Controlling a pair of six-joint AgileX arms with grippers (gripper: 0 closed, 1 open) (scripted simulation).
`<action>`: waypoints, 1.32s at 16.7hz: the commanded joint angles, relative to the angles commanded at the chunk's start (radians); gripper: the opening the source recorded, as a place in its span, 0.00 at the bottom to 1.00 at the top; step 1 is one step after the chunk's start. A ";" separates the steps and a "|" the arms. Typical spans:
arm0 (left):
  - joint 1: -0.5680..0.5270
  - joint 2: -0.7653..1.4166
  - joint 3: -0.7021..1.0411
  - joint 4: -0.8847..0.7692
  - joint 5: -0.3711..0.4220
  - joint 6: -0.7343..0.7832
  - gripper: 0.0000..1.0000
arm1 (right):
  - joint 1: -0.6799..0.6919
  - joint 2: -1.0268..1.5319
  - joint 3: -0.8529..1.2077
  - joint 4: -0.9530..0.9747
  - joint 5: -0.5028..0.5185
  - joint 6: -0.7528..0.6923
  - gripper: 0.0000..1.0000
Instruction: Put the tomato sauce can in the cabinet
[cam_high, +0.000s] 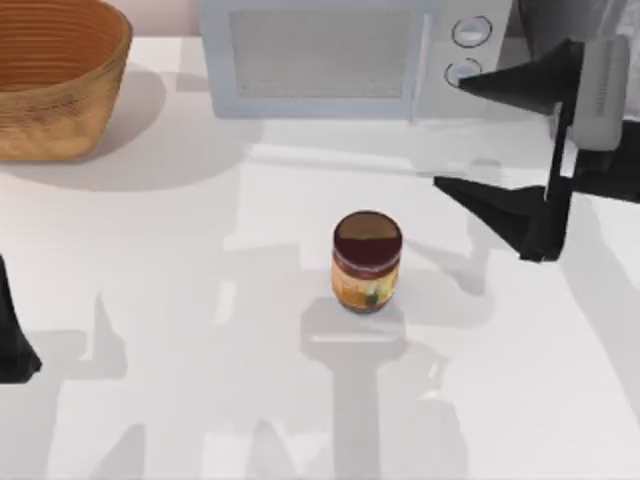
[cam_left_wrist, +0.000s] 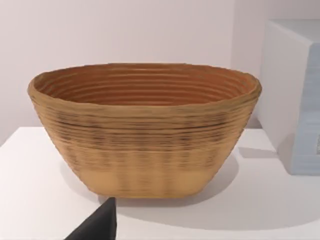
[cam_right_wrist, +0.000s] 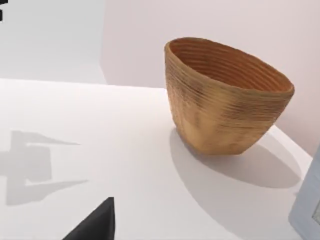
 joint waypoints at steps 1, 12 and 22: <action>0.000 0.000 0.000 0.000 0.000 0.000 1.00 | -0.002 0.092 0.030 0.034 -0.035 -0.013 1.00; 0.000 0.000 0.000 0.000 0.000 0.000 1.00 | 0.020 0.671 0.186 0.192 -0.240 -0.113 1.00; 0.000 0.000 0.000 0.000 0.000 0.000 1.00 | 0.093 0.713 0.231 0.256 -0.174 -0.042 1.00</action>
